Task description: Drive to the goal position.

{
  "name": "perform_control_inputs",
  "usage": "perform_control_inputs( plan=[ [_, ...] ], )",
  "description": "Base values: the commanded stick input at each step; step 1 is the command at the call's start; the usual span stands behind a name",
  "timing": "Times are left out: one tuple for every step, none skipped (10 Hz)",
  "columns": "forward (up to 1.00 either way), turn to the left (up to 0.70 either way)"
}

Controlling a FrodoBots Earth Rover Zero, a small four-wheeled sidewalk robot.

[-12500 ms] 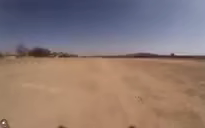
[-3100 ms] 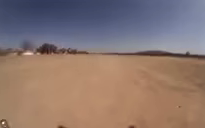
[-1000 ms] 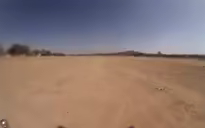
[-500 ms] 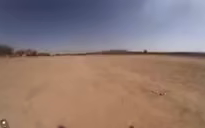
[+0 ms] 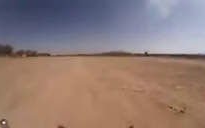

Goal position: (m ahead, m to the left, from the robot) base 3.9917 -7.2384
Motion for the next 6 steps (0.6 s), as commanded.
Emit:
perform_control_inputs(
  plan=[
    [1.0,0.0],
    [1.0,-0.04],
    [1.0,-0.27],
    [1.0,-0.27],
    [1.0,-0.27],
    [1.0,-0.27]
  ],
)
